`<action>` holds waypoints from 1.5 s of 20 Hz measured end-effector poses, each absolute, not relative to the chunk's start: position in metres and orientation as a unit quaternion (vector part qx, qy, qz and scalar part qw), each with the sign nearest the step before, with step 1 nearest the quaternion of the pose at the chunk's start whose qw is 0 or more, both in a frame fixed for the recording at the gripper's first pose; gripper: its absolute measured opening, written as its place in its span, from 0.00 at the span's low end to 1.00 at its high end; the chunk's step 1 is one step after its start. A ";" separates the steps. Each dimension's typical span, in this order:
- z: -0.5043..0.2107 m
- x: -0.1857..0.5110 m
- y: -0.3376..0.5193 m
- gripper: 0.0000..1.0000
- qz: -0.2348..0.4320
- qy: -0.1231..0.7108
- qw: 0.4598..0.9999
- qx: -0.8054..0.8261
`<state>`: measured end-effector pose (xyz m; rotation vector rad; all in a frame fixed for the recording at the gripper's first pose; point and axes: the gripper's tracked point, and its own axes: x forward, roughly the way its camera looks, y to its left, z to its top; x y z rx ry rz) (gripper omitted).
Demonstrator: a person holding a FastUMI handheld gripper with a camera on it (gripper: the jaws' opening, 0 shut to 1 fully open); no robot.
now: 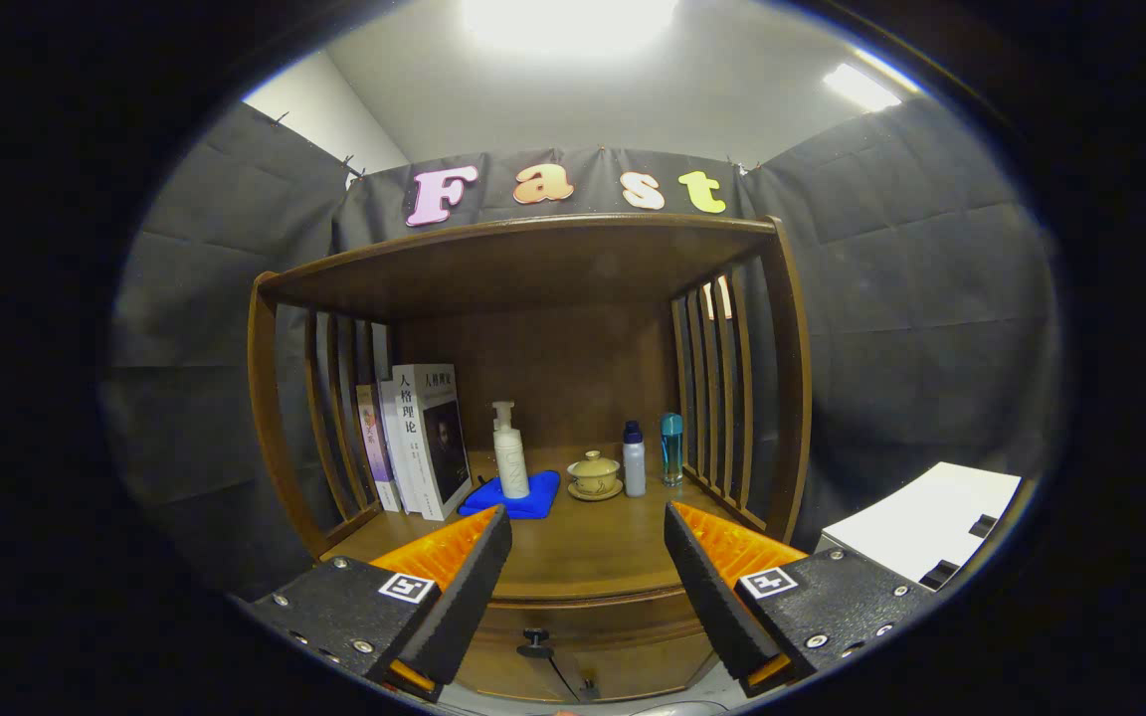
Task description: Pull open the drawer, take out the items inside it, and place them on the countertop above the cabinet.
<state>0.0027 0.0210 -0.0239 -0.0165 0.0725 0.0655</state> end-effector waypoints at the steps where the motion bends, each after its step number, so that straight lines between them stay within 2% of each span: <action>1: -0.024 0.003 0.021 0.96 0.032 0.037 0.999 -0.010; 9: -0.031 0.002 0.024 0.96 0.043 0.057 0.997 0.010; 14: -0.029 0.006 0.021 0.96 0.047 0.034 0.998 -0.037; 25: -0.169 0.017 0.086 0.96 0.085 0.120 0.985 -0.094; 30: -0.230 0.019 0.086 0.95 0.065 0.163 0.976 -0.127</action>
